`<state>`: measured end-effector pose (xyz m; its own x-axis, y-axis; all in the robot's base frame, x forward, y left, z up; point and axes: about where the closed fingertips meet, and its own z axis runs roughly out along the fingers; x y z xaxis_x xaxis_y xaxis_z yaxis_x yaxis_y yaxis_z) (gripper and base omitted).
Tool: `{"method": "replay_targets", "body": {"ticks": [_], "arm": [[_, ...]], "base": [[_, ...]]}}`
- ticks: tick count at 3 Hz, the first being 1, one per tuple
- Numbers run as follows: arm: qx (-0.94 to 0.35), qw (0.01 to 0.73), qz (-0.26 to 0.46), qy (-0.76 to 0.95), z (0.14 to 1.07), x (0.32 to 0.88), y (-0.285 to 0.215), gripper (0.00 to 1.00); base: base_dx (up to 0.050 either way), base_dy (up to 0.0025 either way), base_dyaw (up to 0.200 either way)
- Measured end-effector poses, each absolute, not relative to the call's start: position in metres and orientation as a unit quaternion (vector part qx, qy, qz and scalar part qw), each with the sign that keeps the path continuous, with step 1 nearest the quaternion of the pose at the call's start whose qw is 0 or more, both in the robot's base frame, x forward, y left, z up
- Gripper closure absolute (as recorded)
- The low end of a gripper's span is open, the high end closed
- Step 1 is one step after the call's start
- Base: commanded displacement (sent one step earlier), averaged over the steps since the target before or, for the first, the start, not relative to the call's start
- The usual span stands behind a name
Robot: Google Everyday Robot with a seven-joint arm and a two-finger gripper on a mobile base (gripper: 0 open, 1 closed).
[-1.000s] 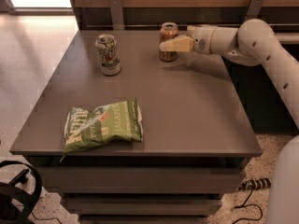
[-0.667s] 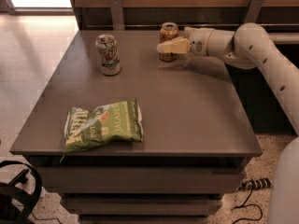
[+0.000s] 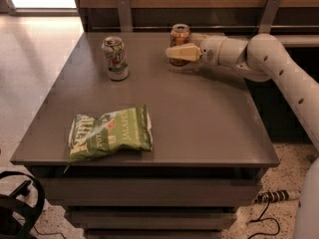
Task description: Knock orange can over
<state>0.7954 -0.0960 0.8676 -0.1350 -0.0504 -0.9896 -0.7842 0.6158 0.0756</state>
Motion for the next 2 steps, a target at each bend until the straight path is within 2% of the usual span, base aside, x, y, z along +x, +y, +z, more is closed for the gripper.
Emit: {"method": "replay_targets", "body": {"ticks": [2], "arm": [[-0.307, 0.581, 0.318, 0.683, 0.8668, 0.7959, -0.089, 0.65]], "base": [[0.0, 0.0, 0.0]]}}
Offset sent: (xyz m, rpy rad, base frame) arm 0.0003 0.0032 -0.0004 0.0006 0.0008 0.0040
